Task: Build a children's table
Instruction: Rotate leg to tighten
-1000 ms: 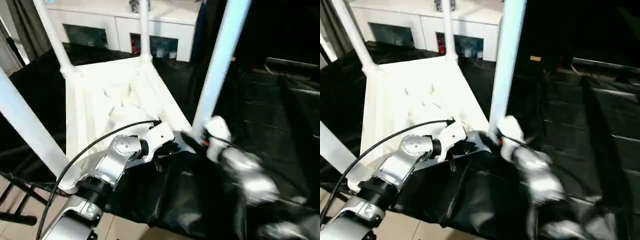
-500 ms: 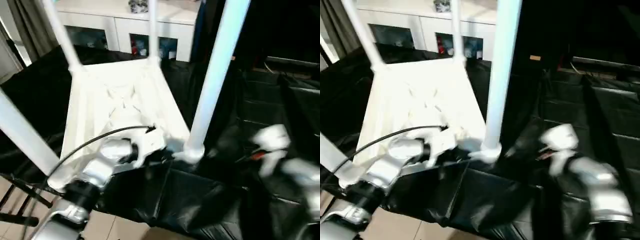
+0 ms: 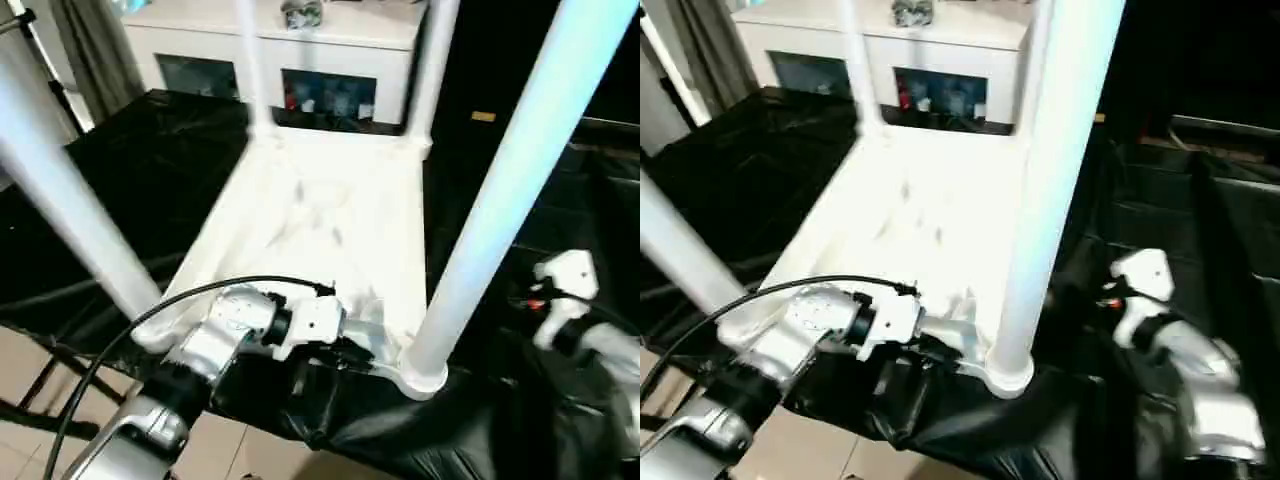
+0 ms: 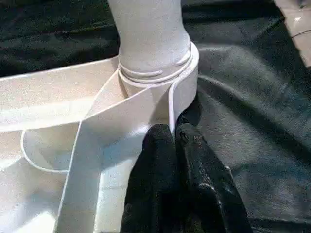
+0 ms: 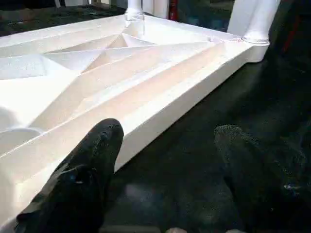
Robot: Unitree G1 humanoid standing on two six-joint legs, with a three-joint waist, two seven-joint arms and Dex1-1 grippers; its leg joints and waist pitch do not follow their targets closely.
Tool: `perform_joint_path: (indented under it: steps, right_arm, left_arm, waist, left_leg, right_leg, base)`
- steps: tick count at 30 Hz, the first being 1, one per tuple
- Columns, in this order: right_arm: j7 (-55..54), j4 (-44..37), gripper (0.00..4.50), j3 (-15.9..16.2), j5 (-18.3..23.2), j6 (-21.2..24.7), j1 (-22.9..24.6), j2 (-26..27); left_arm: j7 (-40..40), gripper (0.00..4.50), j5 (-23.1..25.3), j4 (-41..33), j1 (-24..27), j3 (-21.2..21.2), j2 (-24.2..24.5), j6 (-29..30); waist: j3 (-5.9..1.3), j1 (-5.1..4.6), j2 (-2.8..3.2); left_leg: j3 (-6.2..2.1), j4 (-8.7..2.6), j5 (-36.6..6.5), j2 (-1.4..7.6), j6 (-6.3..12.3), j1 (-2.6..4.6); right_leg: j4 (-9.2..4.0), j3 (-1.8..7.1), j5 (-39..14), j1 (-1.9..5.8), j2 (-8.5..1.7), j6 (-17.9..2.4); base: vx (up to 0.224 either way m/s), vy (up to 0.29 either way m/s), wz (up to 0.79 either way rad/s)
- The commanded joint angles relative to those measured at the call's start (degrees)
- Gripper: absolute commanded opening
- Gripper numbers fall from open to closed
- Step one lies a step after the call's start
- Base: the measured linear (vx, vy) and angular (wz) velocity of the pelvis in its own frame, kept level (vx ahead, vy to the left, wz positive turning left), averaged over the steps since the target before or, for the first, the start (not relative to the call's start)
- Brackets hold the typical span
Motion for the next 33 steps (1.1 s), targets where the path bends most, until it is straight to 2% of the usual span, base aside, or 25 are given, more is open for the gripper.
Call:
perform_joint_path:
  steps: [1,3,5,6,9,10,11,12,13,15,18,20,21,22,23,24,25,26,27,28,29,30,31,32,33]
  right_arm:
    - [-1.11,-1.58,3.48,1.5,-0.07,0.8,-0.12,0.83]
    - [-2.42,-2.15,3.51,2.96,-0.32,0.67,-0.43,2.22]
    - [-2.87,-2.26,3.51,3.14,-0.55,0.55,-0.53,2.69]
    - [-4.57,-2.26,3.51,2.82,-1.06,0.33,-0.72,3.93]
    - [-7.12,-2.38,3.51,2.17,-1.7,1.0,-1.06,5.14]
    - [-12.65,-2.58,3.51,1.13,-3.73,2.51,-1.57,6.53]
    - [-13.84,-3.21,3.51,0.94,-3.91,3.12,-1.53,6.99]
    - [-14.73,-3.96,3.51,0.99,-4.27,3.48,-1.28,7.31]
    - [-16.45,-5.0,3.51,1.53,-5.6,4.44,-0.92,7.42]
    - [-18.84,-6.98,3.51,2.05,-6.3,6.53,0.04,8.06]
    - [-22.5,-10.29,3.51,2.28,-7.63,9.08,2.44,9.57]
    - [-24.09,-11.18,3.51,2.41,-8.93,9.51,3.61,10.1]
    - [-25.33,-11.65,3.51,2.36,-9.8,9.59,4.51,10.71]
    - [-26.01,-12.08,3.51,2.06,-9.62,9.37,5.37,11.53]
    - [-27.02,-12.44,3.51,1.83,-9.5,9.06,6.47,12.61]
    - [-27.68,-12.71,3.51,1.81,-9.62,9.18,7.14,13.04]
    - [-28.45,-13.15,3.51,1.94,-9.66,8.86,8.43,13.8]
    - [-29.33,-13.45,3.51,2.32,-9.98,8.96,9.3,14.42]
    - [-29.81,-13.52,3.51,2.63,-10.18,8.88,9.66,14.81]
    - [-30.18,-13.51,3.51,2.94,-10.45,8.59,9.99,15.1]
    - [-31.02,-13.81,3.51,3.0,-10.72,8.93,10.09,15.26]
    - [-32.09,-13.99,3.51,3.24,-11.09,9.26,9.91,15.79]
    - [-32.9,-14.04,3.51,2.76,-10.76,9.58,9.74,16.32]
    - [-33.22,-13.83,3.51,2.42,-10.7,9.41,9.61,16.45]
    - [-33.33,-13.43,3.51,2.14,-10.87,8.89,9.5,16.34]
  left_arm:
    - [1.76,0.28,0.07,2.84,-0.18,3.05,2.14,-1.31]
    - [-0.41,0.55,-4.37,0.7,1.45,6.61,4.01,-1.97]
    - [-1.74,0.58,-6.77,-1.05,2.44,7.96,4.26,-0.84]
    - [-2.88,0.8,-10.81,-5.05,4.84,10.16,4.52,0.67]
    - [-1.86,0.96,-13.34,-8.18,6.73,11.84,4.48,1.78]
    - [8.05,0.98,-14.08,-12.01,9.14,15.65,2.88,3.65]
    - [13.19,1.01,-13.65,-13.3,9.85,17.3,1.8,6.03]
    - [18.71,1.01,-11.85,-14.21,10.44,18.47,0.86,8.82]
    - [24.61,1.32,-9.86,-15.38,11.27,19.87,-0.27,12.01]
    - [32.62,1.32,-8.27,-17.69,13.16,22.39,-2.55,15.93]
    - [41.07,1.32,-7.55,-23.14,17.08,25.92,-6.31,19.6]
    - [42.65,1.32,-7.42,-24.9,18.8,26.82,-7.49,17.56]
    - [43.47,1.32,-7.63,-26.71,20.37,27.35,-8.23,16.43]
    - [44.1,1.32,-7.65,-28.13,21.7,27.63,-8.64,16.72]
    - [45.05,1.32,-7.47,-29.74,23.36,27.83,-9.05,17.22]
    - [45.74,1.32,-7.26,-30.84,24.36,27.77,-9.19,17.92]
    - [46.73,1.32,-6.84,-32.67,26.36,27.6,-9.54,17.99]
    - [48.75,1.32,-5.75,-34.48,28.3,27.48,-9.72,18.22]
    - [49.86,1.32,-5.0,-35.36,29.43,27.51,-9.62,17.95]
    - [51.4,1.32,-2.7,-36.58,31.01,27.7,-9.1,17.69]
    - [52.2,1.32,-2.27,-38.07,32.22,27.93,-9.08,18.17]
    - [52.4,1.32,-2.47,-38.97,32.89,28.48,-8.67,19.05]
    - [52.91,1.32,-2.2,-40.01,33.78,28.99,-8.38,19.62]
    - [53.14,1.32,-2.34,-40.51,34.33,29.31,-8.36,19.76]
    - [53.33,1.32,-2.68,-40.81,34.79,29.57,-8.5,19.77]
  waist:
    - [-2.43,-0.32,-1.7]
    - [-2.39,-1.16,-2.46]
    - [-2.38,-1.77,-2.31]
    - [-2.67,-1.71,-2.39]
    - [-2.84,-1.79,-2.37]
    - [-3.13,-1.77,-2.41]
    - [-3.1,-1.63,-2.52]
    - [-3.16,-1.42,-2.22]
    - [-2.94,-1.45,-2.25]
    - [-2.72,-1.3,-2.15]
    - [-2.62,-1.55,-1.9]
    - [-2.38,-1.7,-2.22]
    - [-2.32,-1.68,-2.04]
    - [-2.28,-1.73,-2.09]
    - [-2.09,-1.53,-2.24]
    - [-1.79,-1.49,-3.07]
    - [-1.58,-0.2,-3.22]
    - [-1.61,1.06,-3.46]
    - [-1.35,1.46,-3.71]
    - [-1.14,1.72,-3.92]
    - [-1.23,-0.26,-3.35]
    - [-2.17,-0.97,-2.37]
    - [-1.29,-2.48,-0.88]
    - [-2.05,-3.55,0.56]
    - [-1.83,-3.38,-0.24]
  left_leg:
    - [-0.34,-3.38,-10.6,1.02,3.15,-0.27]
    - [-0.66,-3.61,-11.01,1.01,2.64,-0.77]
    - [-0.86,-3.69,-9.69,0.98,2.42,-1.25]
    - [-0.69,-3.54,-9.71,1.35,2.35,-0.58]
    - [-0.33,-3.15,-7.26,1.41,3.21,-0.28]
    - [-0.34,-2.91,-4.12,1.56,3.76,-0.46]
    - [-0.21,-2.67,-2.07,1.38,4.89,-0.44]
    - [-0.09,-2.54,-1.92,1.5,5.22,-0.11]
    - [0.0,-2.4,-2.5,1.41,5.96,-0.23]
    - [-0.13,-2.51,-3.35,1.27,5.49,-0.56]
    - [-0.22,-2.64,-5.64,1.43,4.16,-0.52]
    - [-0.2,-2.73,-8.15,1.15,3.16,-0.64]
    - [-0.25,-2.81,-8.86,1.07,2.87,-0.55]
    - [-0.12,-2.72,-10.03,0.99,3.03,-0.91]
    - [2.56,-0.34,-16.3,0.6,-1.29,2.02]
    - [2.48,0.16,-17.95,-0.28,-1.55,0.63]
    - [1.63,2.4,-19.68,-0.92,0.09,0.36]
    - [-0.19,4.72,-17.34,-1.15,2.03,-0.67]
    - [-1.1,6.17,-16.14,-1.43,2.63,-1.44]
    - [-3.58,6.87,-13.59,-1.62,2.17,-2.48]
    - [-3.64,1.0,-9.68,-1.88,-1.23,-1.13]
    - [-3.47,-1.31,-7.15,-1.38,-2.51,1.29]
    - [-3.19,-4.15,-11.93,3.74,-4.4,3.65]
    - [-4.39,-6.07,-11.02,8.14,-6.82,3.81]
    - [-7.87,-7.2,-8.34,8.6,-5.75,1.44]
  right_leg:
    - [-5.24,2.14,-14.45,2.26,-3.81,-7.87]
    - [-5.21,1.96,-17.23,2.52,-3.92,-6.94]
    - [-4.71,1.87,-14.9,2.73,-4.01,-7.96]
    - [-4.56,2.02,-12.81,2.26,-4.11,-9.27]
    - [-3.87,2.23,-5.11,2.04,-3.61,-12.0]
    - [-2.88,2.22,1.86,2.26,-3.36,-13.25]
    - [-2.73,2.12,6.45,2.2,-3.18,-14.08]
    - [-2.6,2.15,7.87,2.0,-3.12,-14.6]
    - [-2.68,2.13,9.0,2.01,-3.01,-15.06]
    - [-2.94,2.15,6.33,2.49,-3.11,-13.8]
    - [-3.35,2.21,2.68,2.53,-3.21,-12.78]
    - [-4.11,2.25,-2.32,2.34,-3.0,-11.29]
    - [-4.26,2.26,-4.06,2.21,-2.99,-10.82]
    - [-4.54,2.67,-6.51,2.38,-3.68,-10.18]
    - [-6.03,6.08,-15.18,-0.75,-1.82,-8.62]
    - [-6.26,7.61,-19.09,0.29,-1.76,-8.27]
    - [-7.81,12.17,-26.66,0.93,-3.81,-7.63]
    - [-8.75,16.72,-30.92,2.38,-5.62,-7.84]
    - [-9.39,19.06,-31.77,3.15,-6.51,-8.08]
    - [-9.14,21.41,-29.03,3.56,-5.32,-8.63]
    - [-6.43,16.84,-18.24,1.57,2.85,-6.11]
    - [-4.78,13.8,-11.28,-0.15,5.44,-3.62]
    - [-0.31,7.75,-9.99,-4.85,5.82,-1.68]
    - [2.15,4.03,-6.66,-4.26,3.26,-1.21]
    - [4.48,2.27,-2.56,-1.62,1.28,-1.3]
  base:
    - [0.0,0.0,0.0]
    - [0.0,0.0,0.0]
    - [0.0,0.0,0.0]
    - [0.0,0.0,0.0]
    - [0.0,0.0,0.0]
    - [0.0,0.0,0.0]
    - [0.0,0.0,0.0]
    - [0.0,0.0,0.0]
    - [0.0,0.0,0.0]
    - [0.0,0.0,0.0]
    - [0.0,0.0,0.0]
    - [0.0,0.0,0.0]
    - [0.0,0.0,0.0]
    - [0.0,0.0,0.0]
    - [0.0,0.0,0.0]
    - [-0.026,0.021,-0.34]
    - [-0.011,0.054,-0.54]
    - [-0.011,0.054,-0.54]
    - [-0.001,0.123,-0.51]
    - [0.001,0.182,-0.6]
    - [0.001,0.182,-0.6]
    - [-0.014,0.17,-0.52]
    - [-0.033,0.151,-0.39]
    - [-0.033,0.151,-0.39]
    - [-0.043,0.118,-0.34]
